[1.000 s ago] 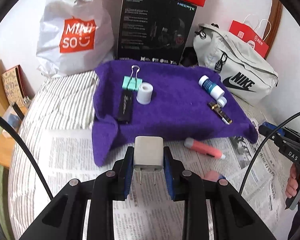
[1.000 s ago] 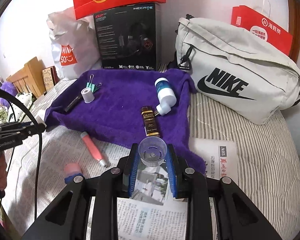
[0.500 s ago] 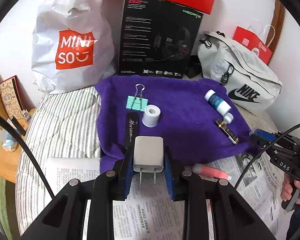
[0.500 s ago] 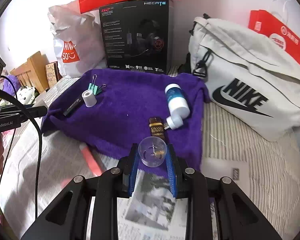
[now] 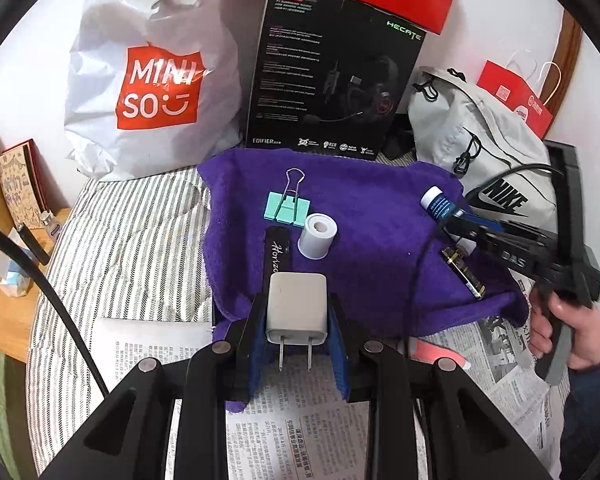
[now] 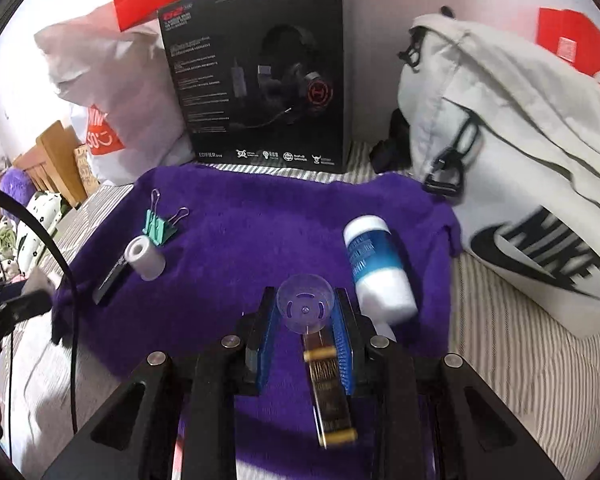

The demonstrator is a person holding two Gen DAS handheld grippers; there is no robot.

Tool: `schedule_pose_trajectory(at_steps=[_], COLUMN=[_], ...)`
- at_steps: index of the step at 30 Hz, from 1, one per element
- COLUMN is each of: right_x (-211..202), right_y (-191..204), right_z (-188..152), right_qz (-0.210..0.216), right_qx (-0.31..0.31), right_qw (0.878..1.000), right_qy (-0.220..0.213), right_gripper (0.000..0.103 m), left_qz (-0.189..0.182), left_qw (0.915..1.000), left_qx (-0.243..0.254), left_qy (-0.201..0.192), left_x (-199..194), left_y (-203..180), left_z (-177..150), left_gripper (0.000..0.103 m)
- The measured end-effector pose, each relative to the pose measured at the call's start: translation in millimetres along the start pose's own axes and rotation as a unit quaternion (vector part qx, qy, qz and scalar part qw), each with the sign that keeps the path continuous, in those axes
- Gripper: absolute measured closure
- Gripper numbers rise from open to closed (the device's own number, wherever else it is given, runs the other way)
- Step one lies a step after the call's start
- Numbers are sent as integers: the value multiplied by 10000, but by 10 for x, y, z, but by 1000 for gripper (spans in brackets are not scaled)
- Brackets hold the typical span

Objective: Organize rigid objects
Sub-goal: 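Carry the cup onto the towel and open the right gripper while the left holds the charger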

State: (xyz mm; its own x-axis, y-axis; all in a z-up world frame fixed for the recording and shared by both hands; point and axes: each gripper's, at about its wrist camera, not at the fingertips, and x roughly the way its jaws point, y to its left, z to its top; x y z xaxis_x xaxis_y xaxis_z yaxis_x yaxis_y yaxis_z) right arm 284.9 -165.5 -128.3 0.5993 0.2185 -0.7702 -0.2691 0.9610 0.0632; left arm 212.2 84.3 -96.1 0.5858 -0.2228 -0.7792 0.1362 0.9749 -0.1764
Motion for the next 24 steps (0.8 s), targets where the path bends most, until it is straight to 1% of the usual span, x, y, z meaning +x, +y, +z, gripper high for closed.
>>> schedule_pose_trajectory(at_steps=[4,7,8,11,15,20,21,22,23,24], right_x=[257,388,421,477,577,575,576,596,603,612], right_y=[-50,-87,-94,-106,-144,-128,-113,-96,-82,-69], right_z=[93,119,131,180,220,197,200,215,220,221], right_qz=[-73,-7,-52,-133,-93,-140,-145,-126,-59,5], right_qx=[70,109,104,101,225,192,138,100,69,49], right_qw=[9997,9992,9991,9986,9967,9965,9964,9962,9961,9959], right_qy=[233,372,411,499,779,796,829,852,878,905], right_gripper=[76,76,76,76,76,76,75,71,64,60], left_qz=[0,8,11,-5,-7,-31,-33,-18,-11,-8], left_qw=[10000,9999,9999,9998,9996,9996,9996,9996,9996,9995], left_qx=[-72,-70,-77,-146,-129,-72,-68,-57,-36,-21], left_qy=[68,136,148,164,236,259,265,270,282,304], left_x=[38,58,63,84,141,156,157,155,151,149], left_y=[39,72,89,142,152,140,140,137,129,124], left_z=[5,-11,-20,-24,-20,8,12,16,18,20], left_gripper=[77,77,77,77,77,77,77,77,77,77])
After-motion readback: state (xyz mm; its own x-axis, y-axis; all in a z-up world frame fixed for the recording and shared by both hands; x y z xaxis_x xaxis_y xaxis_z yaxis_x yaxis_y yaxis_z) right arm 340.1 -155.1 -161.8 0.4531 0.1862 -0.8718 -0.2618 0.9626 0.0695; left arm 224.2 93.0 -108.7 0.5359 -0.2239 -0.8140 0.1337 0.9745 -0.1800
